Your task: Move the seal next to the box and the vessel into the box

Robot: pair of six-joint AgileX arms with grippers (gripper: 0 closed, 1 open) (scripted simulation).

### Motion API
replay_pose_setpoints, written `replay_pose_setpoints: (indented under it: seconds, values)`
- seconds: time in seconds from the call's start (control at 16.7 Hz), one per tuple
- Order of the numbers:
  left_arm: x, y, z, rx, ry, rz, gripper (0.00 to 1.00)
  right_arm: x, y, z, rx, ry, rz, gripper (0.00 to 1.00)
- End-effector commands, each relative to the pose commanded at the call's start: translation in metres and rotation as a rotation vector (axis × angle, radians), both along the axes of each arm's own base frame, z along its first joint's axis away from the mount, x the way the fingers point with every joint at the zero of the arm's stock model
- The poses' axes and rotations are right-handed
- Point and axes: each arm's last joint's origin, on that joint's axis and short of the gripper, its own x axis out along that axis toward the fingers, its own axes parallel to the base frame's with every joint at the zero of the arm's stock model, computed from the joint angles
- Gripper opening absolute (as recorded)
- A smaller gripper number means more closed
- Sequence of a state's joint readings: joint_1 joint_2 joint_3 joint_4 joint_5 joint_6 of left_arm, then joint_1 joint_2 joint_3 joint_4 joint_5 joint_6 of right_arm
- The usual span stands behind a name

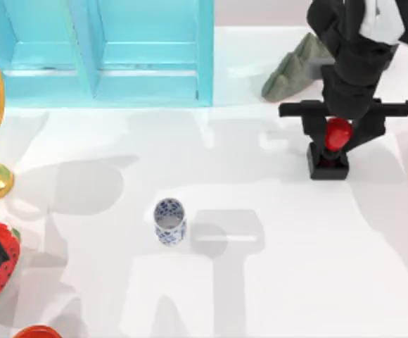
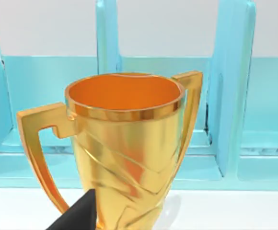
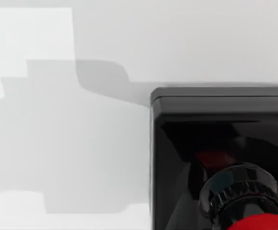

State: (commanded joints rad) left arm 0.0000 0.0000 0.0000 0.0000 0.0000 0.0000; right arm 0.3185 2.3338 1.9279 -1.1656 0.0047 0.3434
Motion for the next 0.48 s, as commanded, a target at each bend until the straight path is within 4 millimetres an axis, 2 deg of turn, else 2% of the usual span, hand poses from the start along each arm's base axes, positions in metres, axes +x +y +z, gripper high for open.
replay_pose_setpoints:
  seconds: [0.18, 0.48]
  values:
    - [0.000, 0.000, 0.000, 0.000, 0.000, 0.000, 1.00, 0.004, -0.014, 0.015, 0.003, -0.009, 0.001, 0.00]
    - [0.000, 0.000, 0.000, 0.000, 0.000, 0.000, 1.00, 0.003, -0.078, 0.078, -0.002, 0.012, -0.001, 0.00]
